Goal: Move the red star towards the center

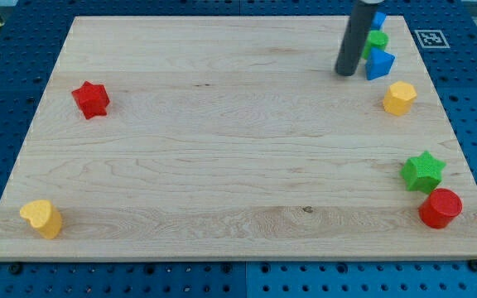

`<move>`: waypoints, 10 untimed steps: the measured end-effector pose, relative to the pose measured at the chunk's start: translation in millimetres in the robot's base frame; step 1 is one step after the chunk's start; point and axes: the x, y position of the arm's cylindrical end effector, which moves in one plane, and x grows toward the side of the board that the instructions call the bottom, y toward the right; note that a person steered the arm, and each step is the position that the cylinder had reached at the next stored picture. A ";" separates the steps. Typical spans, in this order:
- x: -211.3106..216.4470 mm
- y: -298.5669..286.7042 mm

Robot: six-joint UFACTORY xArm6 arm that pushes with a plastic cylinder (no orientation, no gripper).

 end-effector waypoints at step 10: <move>61.0 -375.2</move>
